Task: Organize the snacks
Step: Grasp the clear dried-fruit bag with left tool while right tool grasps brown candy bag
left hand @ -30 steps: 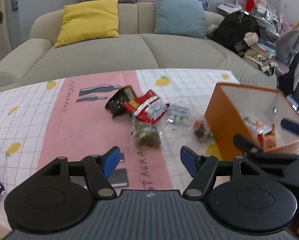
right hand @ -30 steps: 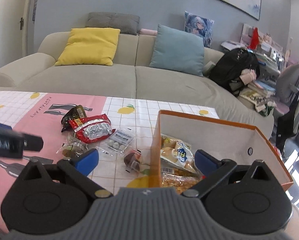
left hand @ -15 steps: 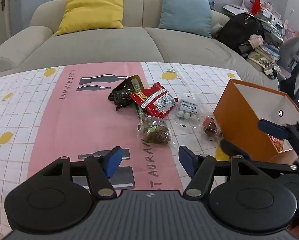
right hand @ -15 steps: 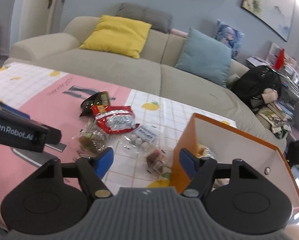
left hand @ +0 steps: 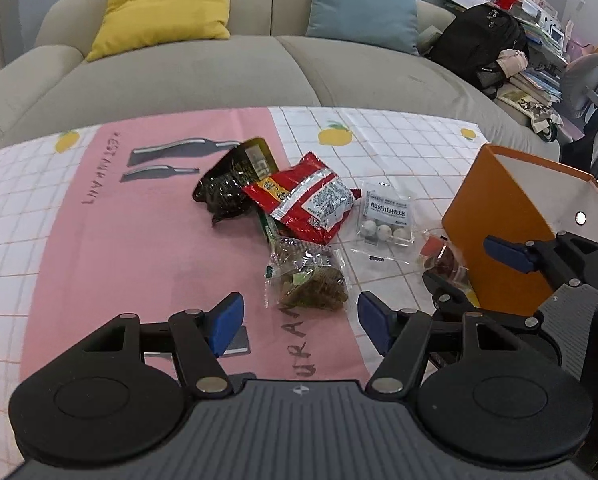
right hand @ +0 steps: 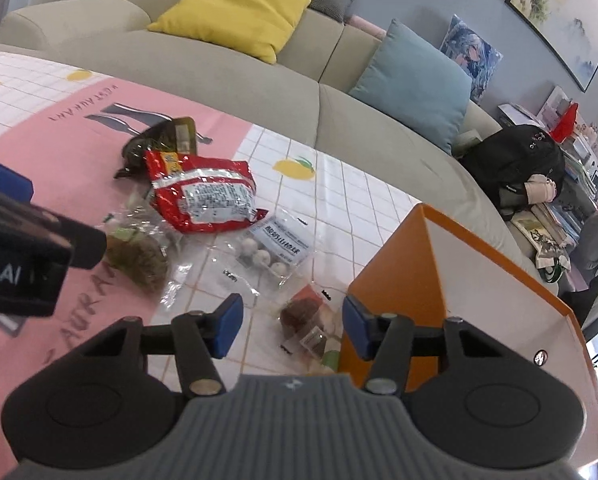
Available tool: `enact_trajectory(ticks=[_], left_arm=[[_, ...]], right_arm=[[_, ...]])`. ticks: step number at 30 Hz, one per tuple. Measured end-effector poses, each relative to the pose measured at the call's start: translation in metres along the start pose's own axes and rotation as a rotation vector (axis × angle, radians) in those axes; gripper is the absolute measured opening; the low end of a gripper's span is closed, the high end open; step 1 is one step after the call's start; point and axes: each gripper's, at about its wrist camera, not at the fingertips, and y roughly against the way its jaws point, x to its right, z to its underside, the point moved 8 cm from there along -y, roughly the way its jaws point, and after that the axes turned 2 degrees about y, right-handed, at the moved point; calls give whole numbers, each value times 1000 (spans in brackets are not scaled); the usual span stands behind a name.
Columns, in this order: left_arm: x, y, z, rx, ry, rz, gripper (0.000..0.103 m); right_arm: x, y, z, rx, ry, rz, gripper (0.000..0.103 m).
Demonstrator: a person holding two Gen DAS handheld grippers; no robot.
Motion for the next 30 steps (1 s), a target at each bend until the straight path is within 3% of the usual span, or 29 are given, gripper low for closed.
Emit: enact_trajectory(ticks=[12,19,22,26,30], left_arm=[[-7,-45,-13,-15,92,29,83],[-12,-64,-10,-49,154,29,81],[-10,-68,-7,-63,160,50,78],[-4,-69,-6,-64,180,81,61],[-1,-65,-3,-68,162,47,48]], right_arm=[[-6,-41,13,-77,44,18,55],[-9,-46,17,-63,58,32,55],[-8,-48,16,-53,43,31,55],[-6,-49,15,-54,35,35,47],[-6,-47,14,-55,28,12,43]])
